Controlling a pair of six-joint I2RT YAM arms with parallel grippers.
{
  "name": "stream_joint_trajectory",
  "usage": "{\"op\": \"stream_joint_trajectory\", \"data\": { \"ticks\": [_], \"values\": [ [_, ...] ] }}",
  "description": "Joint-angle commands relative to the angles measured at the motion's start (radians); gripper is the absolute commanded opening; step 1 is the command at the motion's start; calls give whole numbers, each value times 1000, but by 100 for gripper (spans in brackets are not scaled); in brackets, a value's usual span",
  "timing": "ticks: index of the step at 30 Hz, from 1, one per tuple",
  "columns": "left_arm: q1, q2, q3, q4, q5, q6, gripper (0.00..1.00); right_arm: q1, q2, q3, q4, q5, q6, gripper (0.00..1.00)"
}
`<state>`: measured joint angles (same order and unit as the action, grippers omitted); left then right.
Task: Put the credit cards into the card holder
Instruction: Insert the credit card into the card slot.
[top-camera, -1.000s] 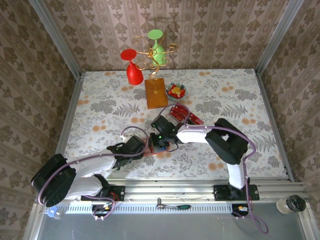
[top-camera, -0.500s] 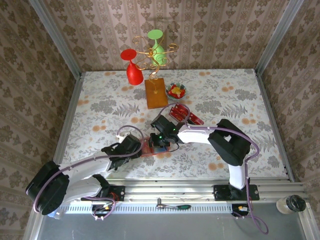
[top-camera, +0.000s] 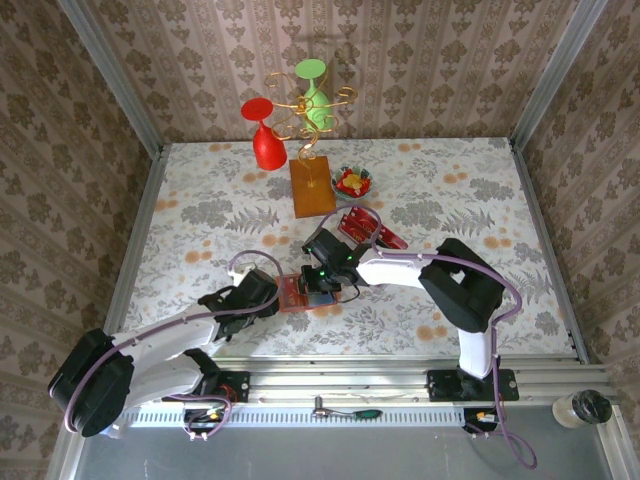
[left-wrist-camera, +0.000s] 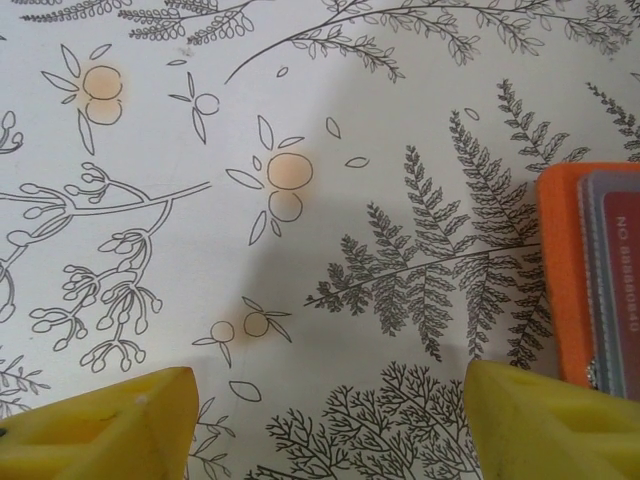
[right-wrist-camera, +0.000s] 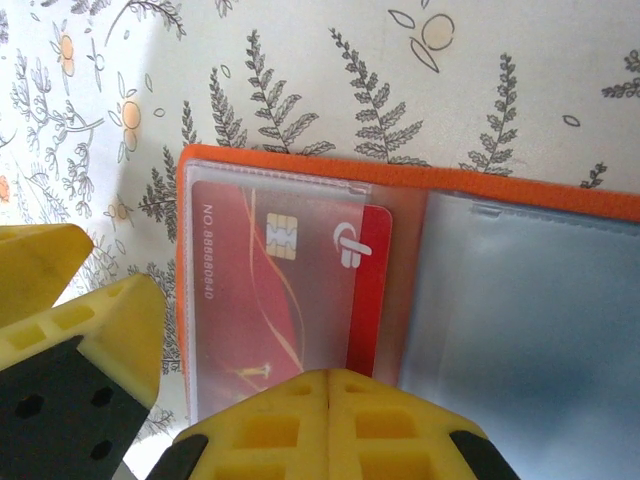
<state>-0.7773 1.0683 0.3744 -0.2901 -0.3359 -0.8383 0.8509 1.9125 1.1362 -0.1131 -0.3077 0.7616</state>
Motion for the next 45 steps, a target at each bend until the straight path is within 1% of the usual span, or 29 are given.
{"op": "stream_joint_trajectory", "data": {
  "ticks": [1, 9, 18, 23, 28, 32, 38, 45],
  "values": [
    [10, -13, 3, -32, 5, 0, 71, -1, 39, 23, -7, -4, -3, 5],
    [14, -7, 17, -29, 12, 14, 71, 5, 69, 36, 18, -28, 23, 5],
    [13, 2, 44, -36, 14, 29, 71, 4, 44, 65, 28, -61, 39, 5],
    [14, -4, 55, -50, 15, 34, 72, -12, -28, 72, -12, -38, 11, 6],
    [13, -4, 55, -47, 14, 33, 72, -33, -73, 87, -110, 32, -59, 8],
    [14, 13, 50, -46, 1, 28, 72, -37, -48, 107, -157, 50, -95, 7],
    [18, 48, 34, -20, -1, 28, 71, -36, 3, 112, -146, 38, -100, 4],
    [21, 84, 37, -7, 0, 46, 71, -31, 42, 138, -157, 33, -109, 2]
  ]
}}
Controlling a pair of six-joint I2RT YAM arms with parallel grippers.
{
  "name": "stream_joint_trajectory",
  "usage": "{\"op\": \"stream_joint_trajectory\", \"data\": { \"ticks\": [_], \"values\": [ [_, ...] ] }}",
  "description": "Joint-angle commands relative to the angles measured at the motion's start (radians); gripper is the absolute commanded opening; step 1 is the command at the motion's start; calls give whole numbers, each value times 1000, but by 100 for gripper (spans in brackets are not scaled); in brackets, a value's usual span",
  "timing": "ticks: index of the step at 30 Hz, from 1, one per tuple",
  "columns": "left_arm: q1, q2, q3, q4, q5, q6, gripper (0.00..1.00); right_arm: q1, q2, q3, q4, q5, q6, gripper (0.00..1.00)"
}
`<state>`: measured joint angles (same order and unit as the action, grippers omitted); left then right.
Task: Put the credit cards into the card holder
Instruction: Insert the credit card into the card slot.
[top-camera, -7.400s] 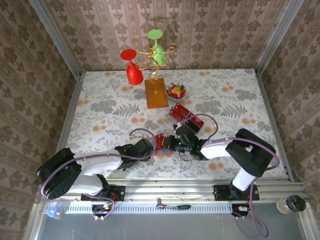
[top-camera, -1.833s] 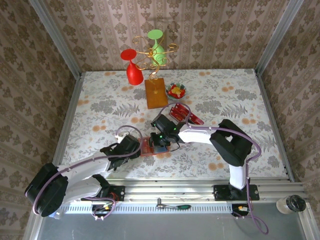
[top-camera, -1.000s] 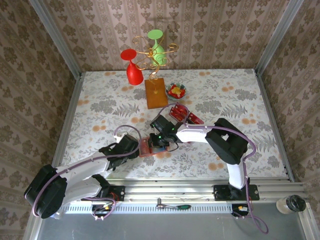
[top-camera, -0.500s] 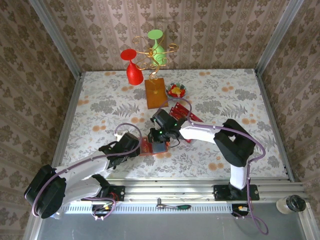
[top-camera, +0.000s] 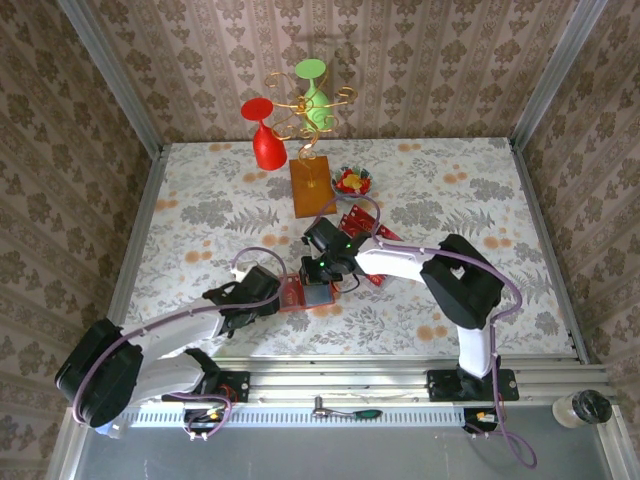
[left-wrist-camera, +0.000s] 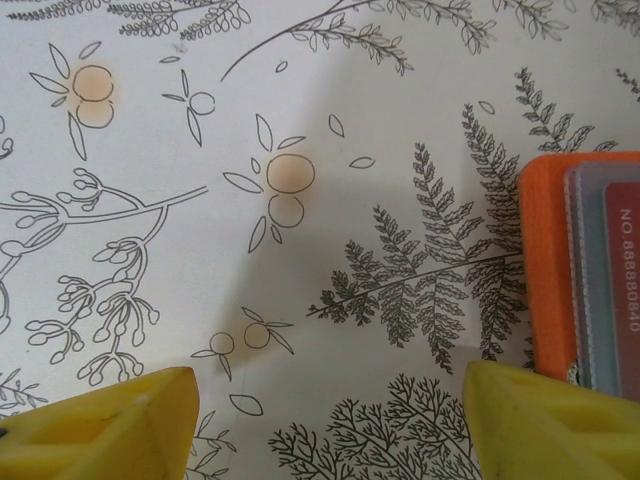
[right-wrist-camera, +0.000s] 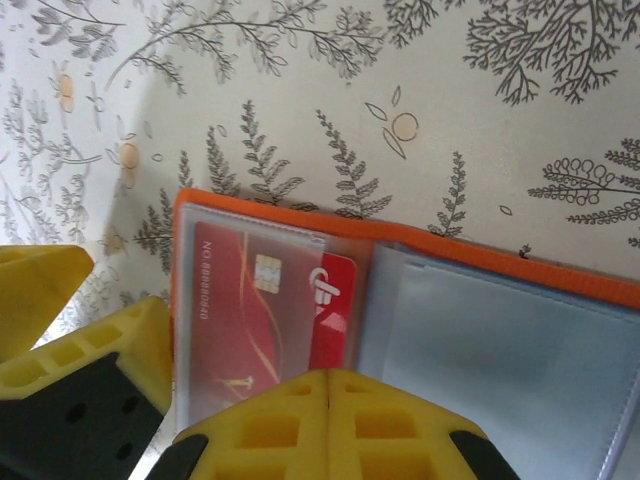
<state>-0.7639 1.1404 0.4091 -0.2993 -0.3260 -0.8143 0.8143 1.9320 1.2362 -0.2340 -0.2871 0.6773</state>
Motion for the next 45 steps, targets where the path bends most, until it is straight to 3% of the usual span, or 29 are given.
{"op": "stream_joint_trajectory", "data": {
  "ticks": [1, 38, 45],
  "values": [
    [8, 18, 2, 5, -10, 24, 71, 8, 29, 43, -40, 12, -26, 2],
    [20, 122, -2, 84, 16, 37, 71, 48, 137, 95, -11, -44, 23, 1],
    [21, 100, -1, 71, 18, 39, 71, 37, 74, 90, -34, -35, 16, 6]
  ]
}}
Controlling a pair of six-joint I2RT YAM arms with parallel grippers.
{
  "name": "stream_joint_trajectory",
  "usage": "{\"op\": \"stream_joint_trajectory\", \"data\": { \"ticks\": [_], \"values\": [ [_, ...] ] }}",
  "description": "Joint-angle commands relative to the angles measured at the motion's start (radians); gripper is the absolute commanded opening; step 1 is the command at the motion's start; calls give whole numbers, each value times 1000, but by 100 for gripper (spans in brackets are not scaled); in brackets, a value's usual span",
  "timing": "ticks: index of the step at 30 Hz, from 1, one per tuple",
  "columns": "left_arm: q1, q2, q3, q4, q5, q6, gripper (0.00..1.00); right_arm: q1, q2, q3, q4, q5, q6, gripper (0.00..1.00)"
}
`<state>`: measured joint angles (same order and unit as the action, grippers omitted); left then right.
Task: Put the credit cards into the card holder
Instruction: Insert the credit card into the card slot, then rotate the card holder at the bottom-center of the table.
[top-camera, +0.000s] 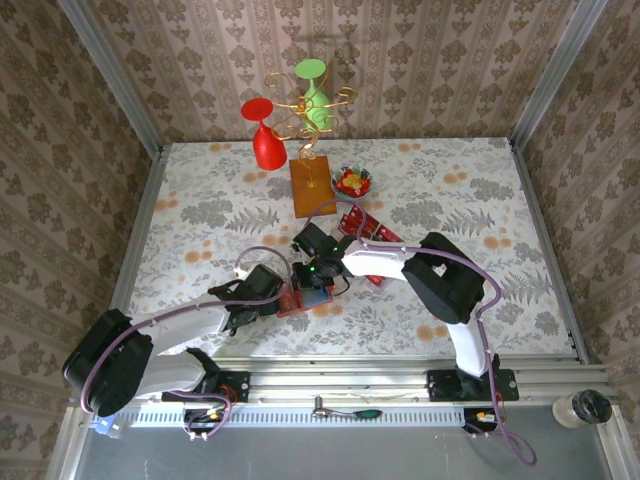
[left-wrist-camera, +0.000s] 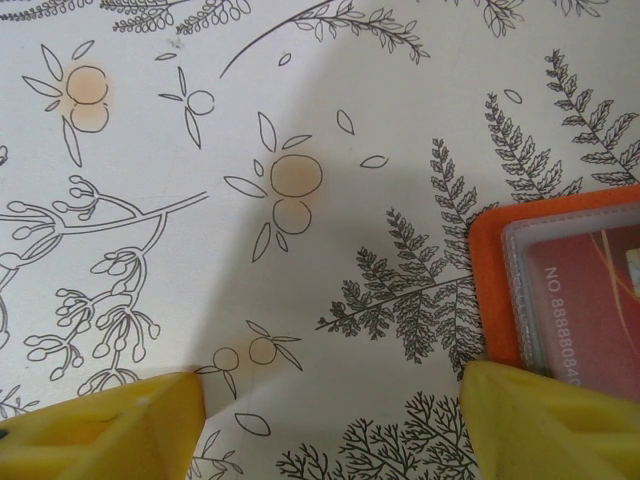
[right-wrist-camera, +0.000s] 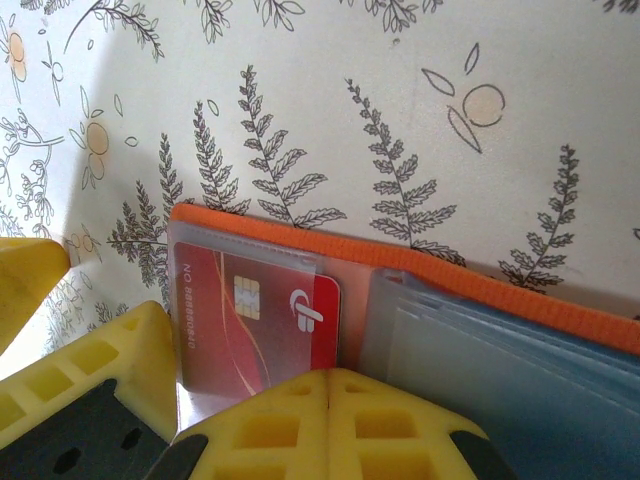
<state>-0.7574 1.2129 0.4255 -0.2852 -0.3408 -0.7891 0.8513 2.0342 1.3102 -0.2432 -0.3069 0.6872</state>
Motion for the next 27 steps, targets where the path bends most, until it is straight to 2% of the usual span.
{"op": "stream_joint_trajectory", "data": {
  "ticks": [1, 7, 11, 17, 23, 27],
  "values": [
    [15, 19, -16, 52, 33, 13, 71, -6, -50, 7, -28, -12, 4, 8],
    [15, -31, -13, 20, 27, 15, 71, -45, -180, -54, -60, 24, -25, 24],
    [18, -68, -8, -10, 22, 17, 71, -70, -240, -91, -96, 71, -58, 31],
    [30, -142, 4, -72, 13, 26, 72, -82, -276, -121, -180, 201, -146, 43],
    [42, -192, 26, -111, 14, 36, 72, -82, -237, -129, -203, 266, -185, 45],
    [43, -200, 53, -129, 19, 46, 72, -82, -200, -133, -198, 280, -195, 40]
  ]
}}
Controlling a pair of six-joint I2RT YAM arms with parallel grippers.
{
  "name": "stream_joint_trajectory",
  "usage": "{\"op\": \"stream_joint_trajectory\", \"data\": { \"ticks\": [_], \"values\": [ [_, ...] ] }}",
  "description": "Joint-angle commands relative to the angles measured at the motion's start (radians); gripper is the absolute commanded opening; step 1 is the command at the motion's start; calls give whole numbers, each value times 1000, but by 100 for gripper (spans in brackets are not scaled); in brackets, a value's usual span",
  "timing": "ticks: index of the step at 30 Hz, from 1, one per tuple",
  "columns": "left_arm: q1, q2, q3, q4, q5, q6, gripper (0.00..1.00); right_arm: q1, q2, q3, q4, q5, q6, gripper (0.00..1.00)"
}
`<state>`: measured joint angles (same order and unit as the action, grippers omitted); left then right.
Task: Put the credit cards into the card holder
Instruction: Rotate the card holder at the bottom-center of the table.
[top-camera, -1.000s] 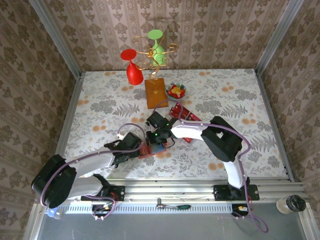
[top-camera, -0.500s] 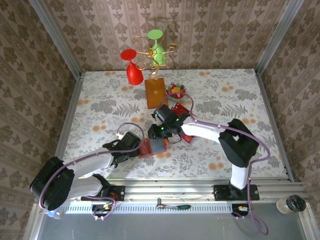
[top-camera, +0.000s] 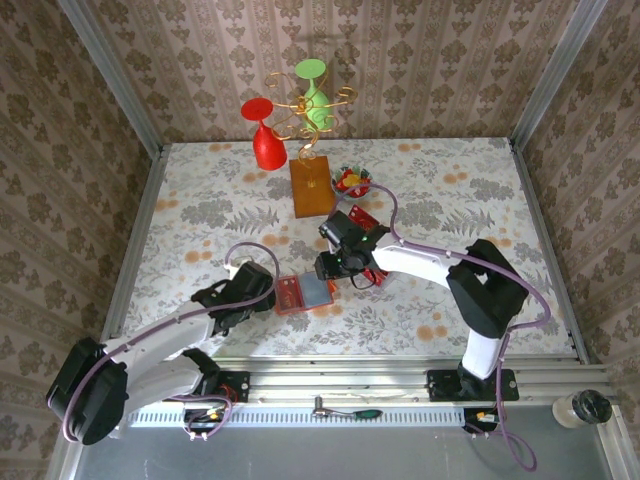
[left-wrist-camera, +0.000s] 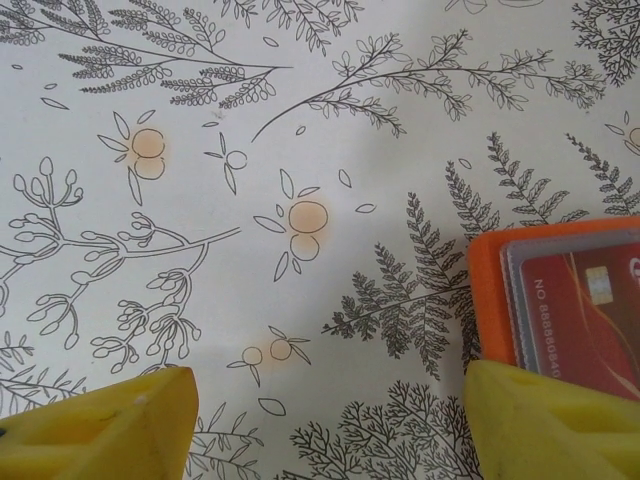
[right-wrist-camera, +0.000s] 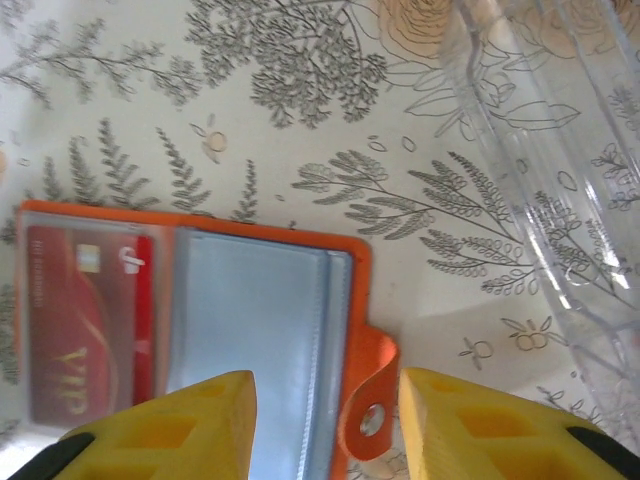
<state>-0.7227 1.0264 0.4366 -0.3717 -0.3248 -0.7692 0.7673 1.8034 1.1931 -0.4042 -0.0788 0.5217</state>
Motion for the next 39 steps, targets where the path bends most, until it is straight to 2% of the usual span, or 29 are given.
{"op": "stream_joint_trajectory", "data": {
  "ticks": [1, 6, 12, 24, 26, 28, 33, 39],
  "values": [
    [8, -12, 50, -45, 5, 29, 72, 0, 37, -19, -34, 54, -30, 38],
    [9, -12, 77, -49, 20, 36, 72, -3, 42, -49, -16, 54, -27, 27],
    [6, -8, 104, -27, 52, 30, 72, -6, 6, -90, 1, 46, -18, 0],
    [-66, 48, 170, 19, 73, -3, 72, -5, -107, -217, 53, -1, 37, 0],
    [-88, 62, 179, 37, 73, -15, 72, -6, -127, -227, 57, -6, 49, 13],
    [-111, 83, 191, 53, 74, -30, 72, -6, -153, -229, 54, -5, 54, 15],
    [-172, 151, 217, 96, 69, -56, 72, -18, -202, -197, 41, -18, 58, 11],
    [-235, 235, 234, 129, 43, -89, 72, -66, -156, -156, 78, -122, 78, 6]
  ]
}}
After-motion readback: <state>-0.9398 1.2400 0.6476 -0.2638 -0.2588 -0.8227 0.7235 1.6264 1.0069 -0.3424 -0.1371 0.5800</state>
